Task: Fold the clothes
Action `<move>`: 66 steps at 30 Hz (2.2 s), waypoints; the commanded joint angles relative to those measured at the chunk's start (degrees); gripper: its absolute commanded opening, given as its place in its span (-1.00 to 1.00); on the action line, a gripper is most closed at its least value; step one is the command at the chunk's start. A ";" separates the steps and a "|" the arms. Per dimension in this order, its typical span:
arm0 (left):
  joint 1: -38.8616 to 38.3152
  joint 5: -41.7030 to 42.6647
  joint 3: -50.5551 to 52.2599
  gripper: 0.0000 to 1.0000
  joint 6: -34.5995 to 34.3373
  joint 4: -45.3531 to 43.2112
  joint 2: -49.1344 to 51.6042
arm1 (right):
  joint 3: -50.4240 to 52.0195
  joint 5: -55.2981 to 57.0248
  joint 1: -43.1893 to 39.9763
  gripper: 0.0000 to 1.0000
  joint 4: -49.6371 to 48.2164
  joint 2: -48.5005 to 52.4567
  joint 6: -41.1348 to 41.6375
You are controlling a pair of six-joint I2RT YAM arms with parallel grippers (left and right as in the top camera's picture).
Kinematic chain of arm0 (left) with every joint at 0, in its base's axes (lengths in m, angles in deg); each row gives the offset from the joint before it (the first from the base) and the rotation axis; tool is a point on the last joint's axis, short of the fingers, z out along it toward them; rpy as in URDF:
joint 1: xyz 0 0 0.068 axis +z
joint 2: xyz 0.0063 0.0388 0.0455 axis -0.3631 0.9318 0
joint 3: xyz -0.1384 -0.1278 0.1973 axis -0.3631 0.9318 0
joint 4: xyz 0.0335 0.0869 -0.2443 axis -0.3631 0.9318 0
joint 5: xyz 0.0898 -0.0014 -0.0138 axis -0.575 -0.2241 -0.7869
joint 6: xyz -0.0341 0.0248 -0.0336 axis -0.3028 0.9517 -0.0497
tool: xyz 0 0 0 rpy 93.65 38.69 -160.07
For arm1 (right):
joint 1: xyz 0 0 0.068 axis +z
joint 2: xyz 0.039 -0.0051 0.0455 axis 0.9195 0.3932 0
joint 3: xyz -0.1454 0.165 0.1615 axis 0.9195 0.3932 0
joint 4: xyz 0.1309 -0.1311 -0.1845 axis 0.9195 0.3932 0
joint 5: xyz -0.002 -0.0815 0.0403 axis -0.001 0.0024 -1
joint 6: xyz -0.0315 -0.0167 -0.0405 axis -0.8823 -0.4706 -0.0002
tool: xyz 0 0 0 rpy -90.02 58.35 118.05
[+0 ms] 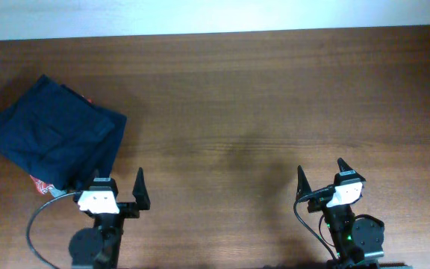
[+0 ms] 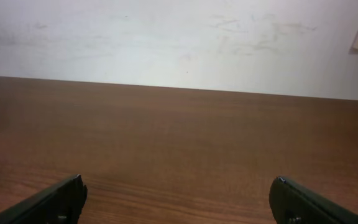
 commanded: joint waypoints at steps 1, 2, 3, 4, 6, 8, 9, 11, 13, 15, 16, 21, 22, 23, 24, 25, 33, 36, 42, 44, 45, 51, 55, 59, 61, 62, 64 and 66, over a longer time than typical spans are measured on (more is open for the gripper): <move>-0.35 -1.97 4.72 0.98 -0.15 -7.74 -2.71 | 0.26 0.09 0.35 0.97 0.31 -0.39 -0.33; -0.35 -2.21 5.64 0.98 -0.13 -9.51 -3.19 | 0.26 0.09 0.35 0.97 0.28 -0.39 -0.33; -0.35 -2.80 6.71 0.98 -0.13 -11.19 -3.87 | 0.26 0.09 0.35 0.97 0.28 -0.39 -0.33; -0.35 -3.63 7.69 0.98 -0.13 -12.17 -4.66 | 0.26 0.09 0.35 0.97 0.28 -0.39 -0.33; -0.39 -4.55 8.41 0.98 -0.07 -11.61 -5.31 | 0.26 0.09 0.35 0.97 0.28 -0.39 -0.33; -0.57 -5.22 8.39 0.98 -0.09 -10.40 -5.33 | 0.26 0.09 0.35 0.97 0.28 -0.39 -0.33; -0.57 -5.29 8.39 0.98 -0.11 -9.86 -5.33 | 0.26 0.09 0.35 0.97 0.28 -0.39 -0.33; -0.57 -5.11 8.39 0.98 -0.13 -7.61 -5.33 | 0.26 0.09 0.35 0.97 0.28 -0.39 -0.33; -0.57 -5.07 8.39 0.99 -0.13 -4.85 -5.33 | 0.26 0.09 0.35 0.97 0.31 -0.39 -0.33; -0.63 -5.07 8.39 0.98 -0.13 -5.35 -5.33 | 0.26 0.11 0.35 0.97 0.31 -0.39 -0.33; -0.70 -5.07 8.39 0.98 -0.13 -5.25 -5.33 | 0.26 0.09 0.35 0.97 0.28 -0.39 -0.33; -0.72 -5.09 8.39 0.98 -0.13 -5.25 -5.33 | 0.26 0.09 0.35 0.97 0.28 -0.39 -0.33; -0.72 -5.09 8.39 0.98 -0.13 -5.25 -5.33 | 0.26 0.11 0.35 0.97 0.28 -0.39 -0.33; -0.72 -5.07 8.39 0.98 -0.13 -5.25 -5.33 | 0.26 0.11 0.35 0.97 0.28 -0.39 -0.33; -0.72 -5.07 8.39 0.98 -0.13 -5.25 -5.33 | 0.26 0.09 0.35 0.97 0.31 -0.39 -0.33; -0.72 -5.09 8.39 0.98 -0.13 -5.25 -5.33 | 0.26 0.09 0.35 0.97 0.31 -0.39 -0.33; -0.72 -5.09 8.39 0.98 -0.13 -5.25 -5.33 | 0.26 0.11 0.35 0.97 0.28 -0.39 -0.33; -0.72 -5.07 8.39 0.98 -0.13 -5.25 -5.33 | 0.26 0.09 0.35 0.97 0.31 -0.39 -0.33; -0.72 -5.09 8.39 0.98 -0.13 -5.25 -5.33 | 0.26 0.09 0.35 0.97 0.31 -0.39 -0.33; -0.72 -5.07 8.39 0.98 -0.13 -5.25 -5.33 | 0.26 0.09 0.35 0.97 0.31 -0.39 -0.33; -0.72 -5.09 8.39 0.98 -0.13 -5.25 -5.33 | 0.26 0.09 0.35 0.97 0.31 -0.39 -0.33; -0.72 -5.07 8.39 0.98 -0.13 -5.27 -5.33 | 0.26 0.09 0.35 0.97 0.31 -0.39 -0.33; -0.72 -5.09 8.39 0.98 -0.13 -5.40 -5.33 | 0.26 0.11 0.35 0.97 0.31 -0.39 -0.33; -0.72 -5.09 8.39 0.98 -0.13 -5.38 -5.33 | 0.26 0.09 0.35 0.97 0.28 -0.39 -0.33; -0.72 -5.09 8.39 0.98 -0.13 -5.38 -5.33 | 0.26 0.09 0.35 0.97 0.28 -0.39 -0.33; -0.72 -5.09 8.39 0.98 -0.13 -5.38 -5.33 | 0.26 0.09 0.35 0.97 0.28 -0.39 -0.33; -0.72 -5.07 8.39 0.98 -0.13 -5.38 -5.33 | 0.26 0.09 0.35 0.97 0.31 -0.39 -0.33; -0.72 -5.09 8.39 0.98 -0.13 -5.38 -5.33 | 0.26 0.09 0.35 0.97 0.28 -0.39 -0.33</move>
